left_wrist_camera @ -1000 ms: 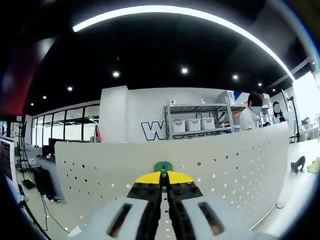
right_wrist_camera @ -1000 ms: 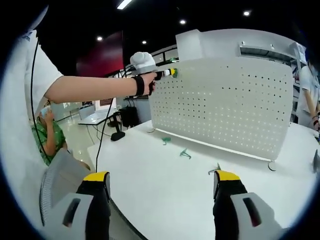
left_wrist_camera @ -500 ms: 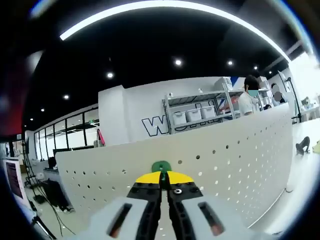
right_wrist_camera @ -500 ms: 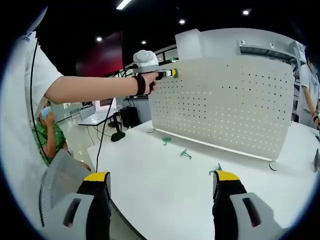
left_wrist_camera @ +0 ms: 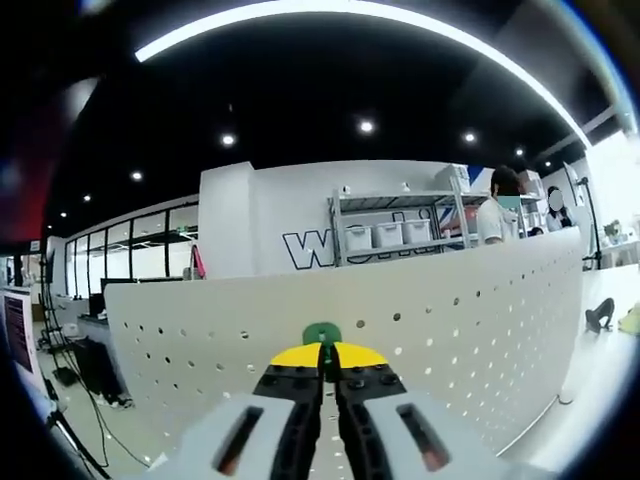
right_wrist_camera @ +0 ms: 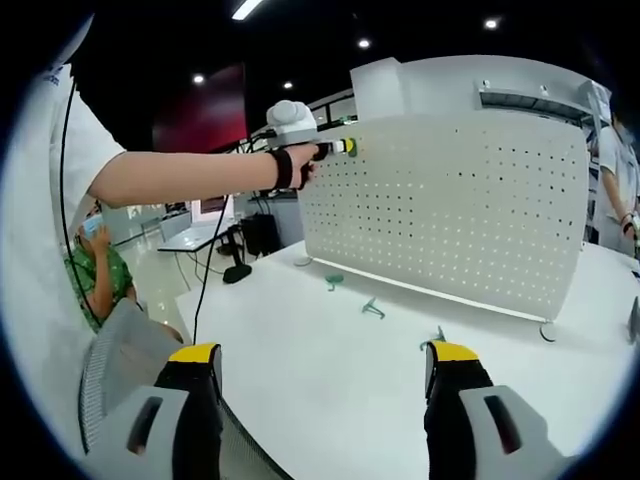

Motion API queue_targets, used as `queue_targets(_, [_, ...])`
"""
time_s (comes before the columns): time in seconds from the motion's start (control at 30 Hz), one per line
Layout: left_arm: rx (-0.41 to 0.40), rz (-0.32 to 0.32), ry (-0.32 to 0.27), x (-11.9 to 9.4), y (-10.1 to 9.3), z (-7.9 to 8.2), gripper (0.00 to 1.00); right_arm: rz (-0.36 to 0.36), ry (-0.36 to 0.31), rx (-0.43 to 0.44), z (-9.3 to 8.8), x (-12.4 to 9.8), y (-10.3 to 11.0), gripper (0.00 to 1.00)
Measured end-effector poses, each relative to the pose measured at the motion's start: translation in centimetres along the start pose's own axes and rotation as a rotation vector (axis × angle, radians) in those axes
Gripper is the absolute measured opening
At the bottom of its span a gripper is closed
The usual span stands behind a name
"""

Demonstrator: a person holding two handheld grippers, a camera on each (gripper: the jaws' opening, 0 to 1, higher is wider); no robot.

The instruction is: Insert the hook assembly into the mounting plate slot until the hook locks in place.

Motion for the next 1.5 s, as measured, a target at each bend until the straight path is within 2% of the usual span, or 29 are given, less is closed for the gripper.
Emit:
queue_targets(0.1, [-0.013, -0.019, 0.006, -0.1, 0.1, 0.0, 0.05, 0.001, -0.003, 0.0, 0.0, 0.0, 0.0, 0.85])
queue_targets(0.17, [-0.023, -0.026, 0.05, -0.1, 0.1, -0.3, 0.09, 0.005, -0.003, 0.001, 0.1, 0.1, 0.0, 0.85])
queue_targets(0.23, [-0.039, -0.032, 0.065, -0.1, 0.2, -0.7, 0.15, 0.011, -0.005, -0.005, 0.3, 0.1, 0.0, 0.85])
queue_targets(0.6, [-0.035, -0.057, 0.09, -1.1, 0.2, -1.2, 0.2, 0.019, -0.014, -0.02, 0.5, 0.3, 0.0, 0.87])
queue_targets(0.7, [-0.035, -0.065, 0.092, -1.6, 0.2, -1.2, 0.25, 0.02, -0.018, -0.016, 0.6, 0.3, 0.1, 0.87])
queue_targets(1.17, [-0.044, -0.103, 0.115, -3.7, 1.3, -1.9, 0.21, 0.005, -0.039, -0.028, 0.9, 0.0, -0.3, 0.89])
queue_targets(1.5, [-0.072, -0.181, 0.158, -5.9, 0.8, -3.7, 0.23, -0.056, -0.07, -0.025, 1.3, -0.3, -1.2, 0.94])
Point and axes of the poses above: the point that each gripper's makers call its tool centre point, and the gripper's own axes: x roughly forward along the fingers, y roughly to its left, z roughly out of its top, the point moved 9 cm from there along -x, roughly backward along the fingers, and after that the axes turned 4 degrees about y, right-handed, at the moved point
